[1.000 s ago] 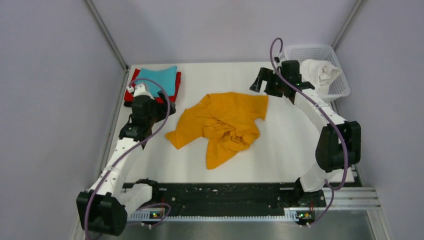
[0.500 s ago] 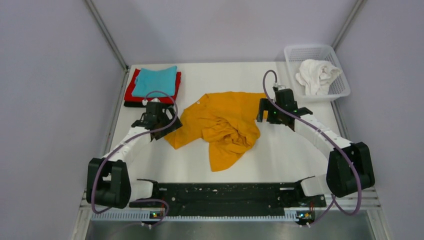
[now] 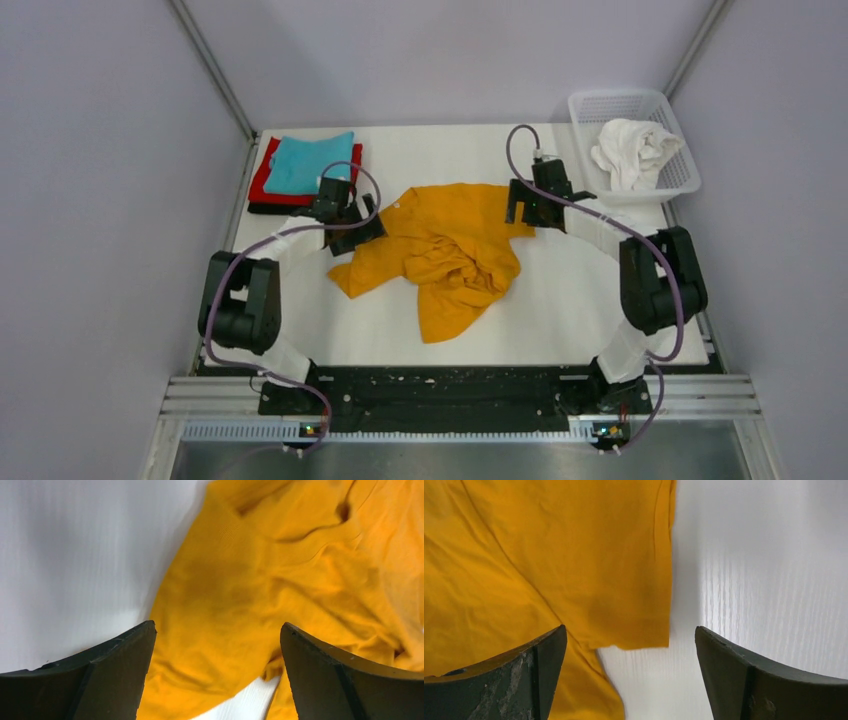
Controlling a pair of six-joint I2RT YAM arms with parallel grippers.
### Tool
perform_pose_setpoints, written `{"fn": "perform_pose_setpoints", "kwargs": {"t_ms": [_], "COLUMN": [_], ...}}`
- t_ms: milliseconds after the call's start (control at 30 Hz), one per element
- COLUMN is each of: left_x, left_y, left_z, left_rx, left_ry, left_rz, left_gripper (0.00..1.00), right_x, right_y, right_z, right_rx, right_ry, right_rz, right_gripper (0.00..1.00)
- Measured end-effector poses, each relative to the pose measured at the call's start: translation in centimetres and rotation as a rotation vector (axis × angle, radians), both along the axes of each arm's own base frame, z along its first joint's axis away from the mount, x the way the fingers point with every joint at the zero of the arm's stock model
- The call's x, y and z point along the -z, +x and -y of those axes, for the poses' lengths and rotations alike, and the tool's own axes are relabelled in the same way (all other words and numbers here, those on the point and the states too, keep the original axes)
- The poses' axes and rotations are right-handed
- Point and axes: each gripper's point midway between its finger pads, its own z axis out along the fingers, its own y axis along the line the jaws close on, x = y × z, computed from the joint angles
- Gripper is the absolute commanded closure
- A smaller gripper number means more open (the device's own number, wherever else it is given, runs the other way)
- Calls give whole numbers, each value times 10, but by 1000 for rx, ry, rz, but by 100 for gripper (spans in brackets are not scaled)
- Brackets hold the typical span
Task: Fold and stack the t-shirts
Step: Flatten out the tshirt
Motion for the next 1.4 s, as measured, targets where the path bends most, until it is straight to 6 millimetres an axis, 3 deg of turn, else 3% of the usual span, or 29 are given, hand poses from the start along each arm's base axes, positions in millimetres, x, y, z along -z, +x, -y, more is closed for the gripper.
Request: {"fn": "perform_pose_setpoints", "kwargs": {"t_ms": [100,233,300,400,533,633,733,800,933,1033,1100,1167,1300,1400], "left_x": [-2,13,21,21,26,25,19,12,-4,-37,-68,-112,-210,-275], "left_y": [28,39,40,46,45,47,54,61,66,70,71,69,47,20], "left_z": [8,9,8,11,15,15,14,13,8,2,1,0,6,9], "left_rx": [23,40,50,62,81,90,84,76,60,42,32,27,37,54], "left_ry": [26,65,89,99,113,127,142,153,178,199,204,206,202,178], "left_rz": [26,-1,-24,-17,-37,-43,-22,-1,45,127,205,319,581,766], "left_gripper": [4,14,27,53,100,100,100,100,100,100,100,100,100,100], "right_x": [8,16,19,28,40,41,43,43,41,29,4,-42,-176,-282], "right_y": [21,52,65,76,78,83,87,87,88,88,88,87,73,38], "right_z": [-4,-10,-14,-18,-23,-26,-32,-36,-37,-32,-29,-26,-20,-13], "right_rx": [-1,-8,-14,-20,-35,-46,-60,-67,-55,-49,-50,-49,-46,-58], "right_ry": [-18,-35,-38,-34,-36,-58,-87,-102,-139,-172,-179,-169,-97,-16], "right_rz": [0,22,30,26,14,24,43,50,67,95,144,237,531,777], "right_gripper": [3,4,6,9,19,38,77,98,100,100,100,100,100,100]}}
